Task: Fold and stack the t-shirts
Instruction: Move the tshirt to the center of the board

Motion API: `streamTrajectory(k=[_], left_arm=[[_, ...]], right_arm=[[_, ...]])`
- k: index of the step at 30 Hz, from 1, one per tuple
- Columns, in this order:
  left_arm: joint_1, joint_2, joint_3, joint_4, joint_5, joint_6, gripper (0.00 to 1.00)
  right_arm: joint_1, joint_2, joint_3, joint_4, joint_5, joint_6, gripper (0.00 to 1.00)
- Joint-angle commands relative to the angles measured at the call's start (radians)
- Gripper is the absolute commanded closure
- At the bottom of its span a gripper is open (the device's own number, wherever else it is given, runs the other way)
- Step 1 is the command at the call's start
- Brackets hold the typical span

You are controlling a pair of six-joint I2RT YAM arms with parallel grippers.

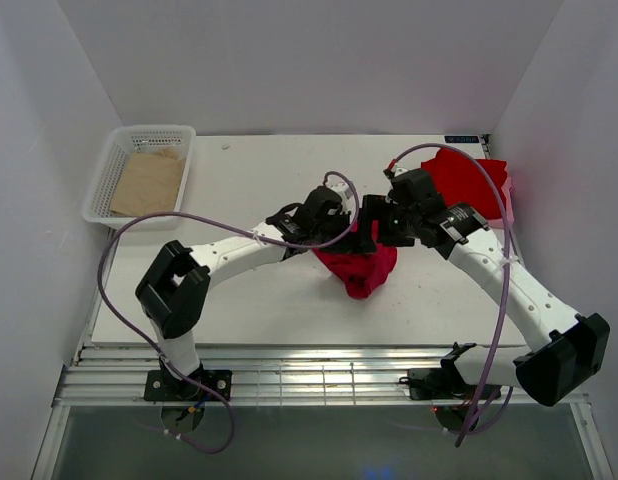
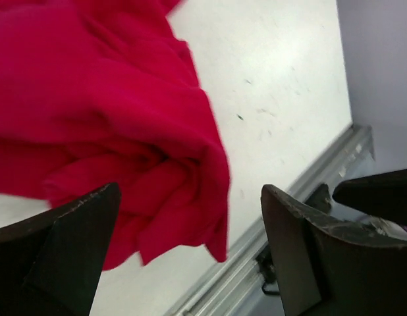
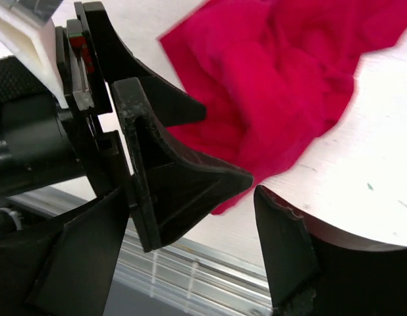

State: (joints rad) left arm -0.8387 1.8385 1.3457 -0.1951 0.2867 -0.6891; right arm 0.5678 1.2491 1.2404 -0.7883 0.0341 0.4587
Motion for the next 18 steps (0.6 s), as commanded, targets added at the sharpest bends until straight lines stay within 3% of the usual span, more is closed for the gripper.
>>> streamTrajectory(k=[1, 4, 8, 11, 15, 18], left_arm=[[0.036, -0.182, -0.061, -0.072, -0.332, 0.051, 0.02], [0.082, -0.213, -0.08, -0.108, -0.448, 0.068, 0.07], [0.11, -0.157, -0.048, -0.15, -0.486, 0.1, 0.07], [0.122, -0.101, -0.028, -0.21, -0.531, 0.051, 0.1], [0.144, -0.107, -0.051, -0.248, -0.577, -0.032, 0.21], [0.174, -0.154, -0.079, -0.25, -0.607, -0.072, 0.21]], right_arm=[[0.015, 0.019, -0.027, 0.066, -0.023, 0.005, 0.24], [0.043, 0.053, -0.025, 0.089, -0.066, -0.006, 0.28], [0.078, 0.104, -0.025, 0.096, -0.083, -0.012, 0.29], [0.107, 0.136, -0.039, 0.132, -0.103, -0.012, 0.32], [0.127, 0.208, -0.035, 0.15, -0.099, -0.02, 0.41], [0.136, 0.245, -0.024, 0.172, -0.091, -0.041, 0.43]])
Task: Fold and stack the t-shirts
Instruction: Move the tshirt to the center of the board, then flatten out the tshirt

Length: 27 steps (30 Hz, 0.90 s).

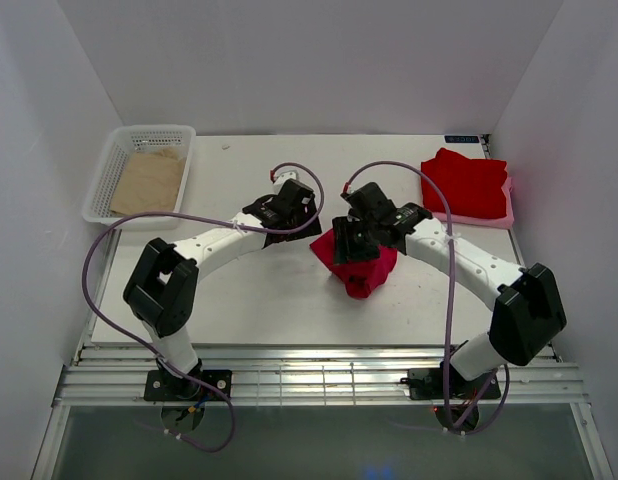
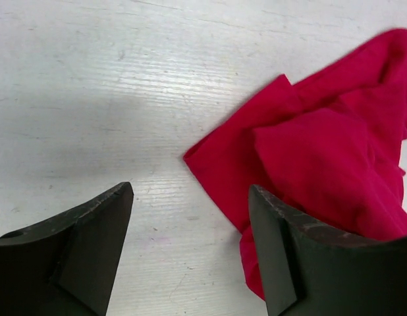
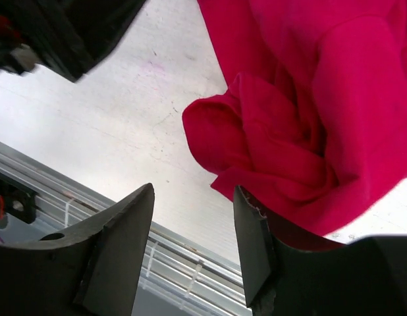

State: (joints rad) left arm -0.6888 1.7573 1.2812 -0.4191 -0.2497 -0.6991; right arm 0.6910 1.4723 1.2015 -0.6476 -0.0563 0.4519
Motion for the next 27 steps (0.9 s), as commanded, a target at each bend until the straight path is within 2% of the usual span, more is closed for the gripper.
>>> streamTrajectory(k=[1, 4, 12, 17, 18, 19, 21, 22, 23, 27], left_arm=[[0.035, -0.085, -0.031, -0.026, -0.075, -0.066, 0.18], [0.064, -0.13, -0.054, -0.023, -0.072, -0.062, 0.14], [0.1, -0.2, -0.114, -0.024, -0.048, -0.072, 0.13], [0.12, -0.245, -0.166, -0.023, -0.039, -0.089, 0.13], [0.123, -0.261, -0.171, -0.023, -0.039, -0.091, 0.13], [0.132, -0.269, -0.178, -0.023, -0.039, -0.091, 0.13], [0.14, -0.286, -0.197, -0.024, -0.04, -0.091, 0.13], [0.147, -0.301, -0.201, -0.024, -0.039, -0.091, 0.13], [0.153, -0.309, -0.207, -0.023, -0.039, -0.089, 0.13], [0.179, -0.352, -0.235, -0.026, -0.042, -0.088, 0.13]], right_arm=[[0.016, 0.049, 0.021, 0.035, 0.001, -0.042, 0.43], [0.019, 0.12, 0.056, 0.025, 0.009, -0.067, 0.44], [0.038, 0.256, 0.096, 0.005, 0.052, -0.122, 0.41], [0.048, 0.31, 0.124, -0.02, 0.162, -0.159, 0.39], [0.05, 0.325, 0.128, -0.023, 0.171, -0.166, 0.41], [0.053, 0.333, 0.129, -0.026, 0.18, -0.171, 0.5], [0.054, 0.355, 0.125, -0.027, 0.191, -0.185, 0.71], [0.054, 0.365, 0.127, -0.037, 0.194, -0.188, 0.86], [0.054, 0.375, 0.132, -0.047, 0.205, -0.191, 0.92], [0.058, 0.373, 0.197, -0.095, 0.208, -0.196, 0.92]])
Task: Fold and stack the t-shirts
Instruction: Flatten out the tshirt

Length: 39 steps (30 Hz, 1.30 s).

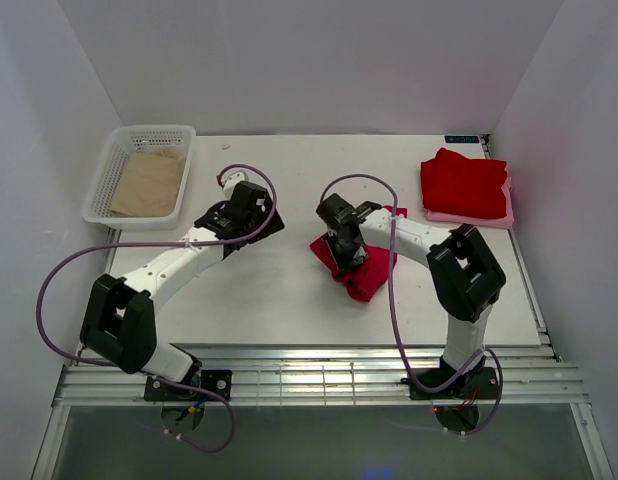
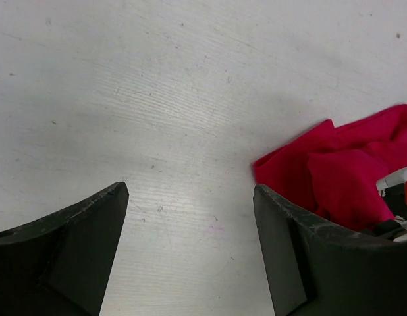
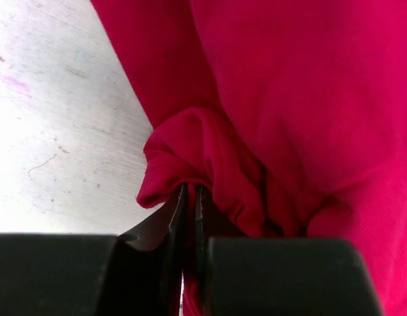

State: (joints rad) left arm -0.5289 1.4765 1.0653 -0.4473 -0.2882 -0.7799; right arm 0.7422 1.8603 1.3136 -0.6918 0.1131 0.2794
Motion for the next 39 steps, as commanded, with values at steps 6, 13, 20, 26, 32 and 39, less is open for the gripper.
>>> streamTrajectory(k=[6, 13, 20, 26, 32, 39], left_arm=[[0.064, -0.127, -0.024, 0.01, -0.008, -0.004, 0.13], [0.087, -0.134, -0.027, 0.009, 0.009, -0.016, 0.14], [0.09, -0.171, -0.036, 0.007, -0.023, -0.036, 0.15], [0.092, -0.179, -0.022, -0.002, -0.02, -0.019, 0.16], [0.092, -0.166, -0.037, -0.005, 0.015, -0.024, 0.16], [0.092, -0.179, -0.054, -0.01, 0.046, -0.021, 0.17]], right_arm=[[0.016, 0.032, 0.639, -0.255, -0.015, -0.043, 0.92], [0.028, 0.053, 1.058, -0.353, -0.136, 0.001, 0.92], [0.01, -0.255, 0.568, -0.331, 0.179, 0.049, 0.92], [0.005, -0.43, 0.186, -0.382, 0.321, 0.214, 0.92], [-0.01, -0.435, 0.091, -0.387, 0.463, 0.282, 0.92], [-0.087, -0.317, 0.187, -0.521, 0.628, 0.31, 0.92]])
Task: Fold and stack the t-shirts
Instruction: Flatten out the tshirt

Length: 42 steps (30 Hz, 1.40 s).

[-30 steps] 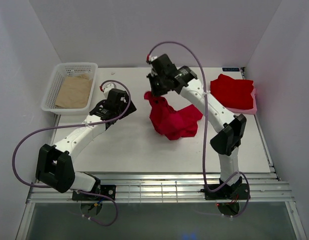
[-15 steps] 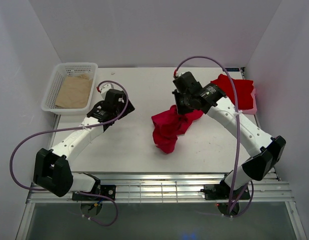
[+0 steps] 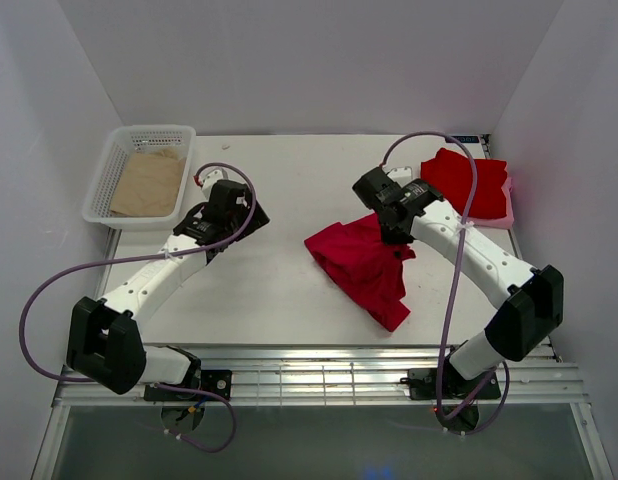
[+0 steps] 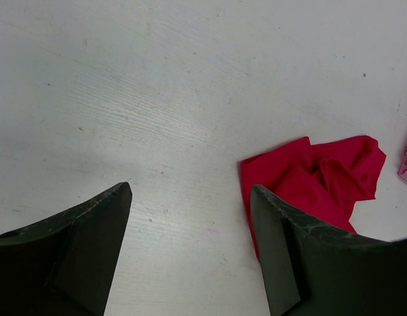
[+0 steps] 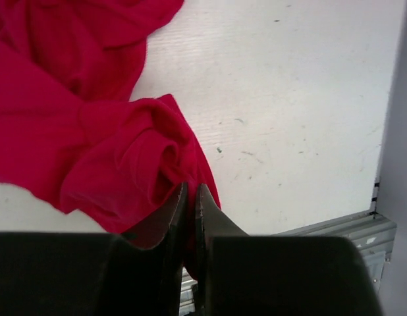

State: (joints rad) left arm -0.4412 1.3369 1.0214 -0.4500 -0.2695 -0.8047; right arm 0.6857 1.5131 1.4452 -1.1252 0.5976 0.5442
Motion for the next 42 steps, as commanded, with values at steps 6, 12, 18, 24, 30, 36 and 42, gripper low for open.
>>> streamTrajectory(k=[6, 12, 18, 24, 30, 36, 42], left_arm=[[0.001, 0.074, -0.018, 0.207, 0.342, 0.091, 0.21], [-0.016, 0.287, 0.162, 0.273, 0.469, 0.099, 0.21], [-0.126, 0.566, 0.444, 0.263, 0.556, 0.131, 0.22], [-0.205, 0.734, 0.595, 0.229, 0.563, 0.147, 0.42], [-0.269, 0.866, 0.733, 0.136, 0.494, 0.235, 0.48], [-0.34, 0.889, 0.743, 0.062, 0.229, 0.308, 0.54], [-0.353, 0.878, 0.694, 0.063, 0.118, 0.318, 0.57]], right_arm=[[-0.075, 0.006, -0.046, -0.152, 0.212, 0.111, 0.92], [-0.066, -0.091, -0.049, -0.174, 0.079, 0.114, 0.92], [-0.029, -0.165, -0.164, -0.185, -0.044, 0.18, 0.92], [-0.02, -0.223, -0.259, -0.174, -0.097, 0.235, 0.92], [-0.02, -0.248, -0.287, -0.16, -0.114, 0.241, 0.92], [-0.02, -0.275, -0.301, -0.154, -0.128, 0.252, 0.92], [-0.02, -0.306, -0.333, -0.137, -0.156, 0.257, 0.92]])
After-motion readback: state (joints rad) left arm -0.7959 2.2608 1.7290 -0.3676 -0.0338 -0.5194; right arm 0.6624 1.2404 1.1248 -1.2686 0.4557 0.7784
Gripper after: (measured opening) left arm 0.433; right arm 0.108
